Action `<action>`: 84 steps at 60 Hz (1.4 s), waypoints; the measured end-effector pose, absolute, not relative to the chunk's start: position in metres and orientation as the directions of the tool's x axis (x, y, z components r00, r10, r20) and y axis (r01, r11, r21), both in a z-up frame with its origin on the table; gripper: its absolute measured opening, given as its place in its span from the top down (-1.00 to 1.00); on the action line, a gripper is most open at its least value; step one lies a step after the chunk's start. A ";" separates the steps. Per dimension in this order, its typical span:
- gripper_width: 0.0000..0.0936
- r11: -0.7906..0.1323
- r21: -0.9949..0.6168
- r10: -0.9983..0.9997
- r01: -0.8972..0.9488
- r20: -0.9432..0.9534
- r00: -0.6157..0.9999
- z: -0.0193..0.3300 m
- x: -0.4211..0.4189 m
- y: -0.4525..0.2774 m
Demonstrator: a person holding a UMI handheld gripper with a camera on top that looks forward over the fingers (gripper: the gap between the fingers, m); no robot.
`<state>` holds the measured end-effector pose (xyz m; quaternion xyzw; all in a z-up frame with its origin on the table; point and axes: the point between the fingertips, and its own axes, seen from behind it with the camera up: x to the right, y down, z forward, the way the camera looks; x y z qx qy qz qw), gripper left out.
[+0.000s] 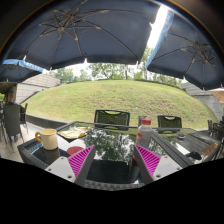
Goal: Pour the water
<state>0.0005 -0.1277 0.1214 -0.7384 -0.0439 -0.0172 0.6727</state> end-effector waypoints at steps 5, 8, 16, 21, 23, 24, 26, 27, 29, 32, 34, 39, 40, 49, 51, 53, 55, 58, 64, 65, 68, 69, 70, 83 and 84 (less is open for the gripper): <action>-0.75 -0.090 -0.991 -0.051 0.097 0.101 0.994 0.123 0.051 -0.106; -0.75 -0.094 -0.991 -0.095 0.093 0.102 0.990 0.124 0.076 -0.091; -0.74 -0.116 -0.989 -0.136 0.092 0.108 0.985 0.115 0.116 -0.036; -0.74 -0.112 -0.991 -0.101 0.069 0.080 0.992 0.111 0.118 0.005; -0.74 -0.114 -0.992 -0.077 0.061 0.070 0.995 0.108 0.117 0.022; -0.74 -0.117 -0.991 -0.071 0.057 0.066 0.995 0.106 0.118 0.029; -0.74 -0.125 -0.991 -0.061 0.046 0.054 0.997 0.103 0.119 0.043; -0.72 -0.128 -0.991 -0.058 0.039 0.047 0.997 0.101 0.119 0.048; -0.57 -0.138 -0.990 -0.050 0.037 0.045 0.998 0.100 0.120 0.054; -0.05 -0.136 -0.989 -0.051 0.053 0.060 0.997 0.097 0.121 0.066; 0.04 -0.119 -0.992 -0.053 0.039 0.046 0.998 0.100 0.123 0.064; 0.29 -0.104 -0.994 -0.057 0.024 0.030 0.998 0.101 0.124 0.061; 0.30 -0.107 -0.994 -0.064 0.015 0.022 0.998 0.105 0.124 0.055; 0.35 -0.111 -0.992 -0.088 0.068 0.078 0.993 0.101 0.127 0.058; 0.35 -0.111 -0.987 -0.094 0.116 0.127 0.987 0.105 0.124 0.056; 0.35 -0.105 -0.981 -0.095 0.161 0.171 0.981 0.111 0.116 0.052; 0.35 -0.099 -0.973 -0.090 0.210 0.219 0.972 0.120 0.105 0.049; 0.35 -0.079 -0.949 -0.080 0.304 0.310 0.947 0.144 0.080 0.042; 0.35 -0.013 -0.810 -0.076 0.587 0.586 0.807 0.187 0.018 0.043; 0.35 -0.001 -0.775 -0.078 0.632 0.631 0.772 0.194 0.006 0.044; 0.35 0.035 -0.664 -0.089 0.747 0.742 0.664 0.211 -0.035 0.049; 0.35 0.043 -0.623 -0.093 0.781 0.776 0.624 0.215 -0.049 0.050; 0.35 0.052 -0.582 -0.097 0.812 0.806 0.584 0.219 -0.063 0.052; 0.35 0.100 0.160 -0.148 0.982 0.978 -0.145 0.199 -0.208 0.069; 0.35 0.091 0.233 -0.160 0.968 0.963 -0.216 0.195 -0.214 0.070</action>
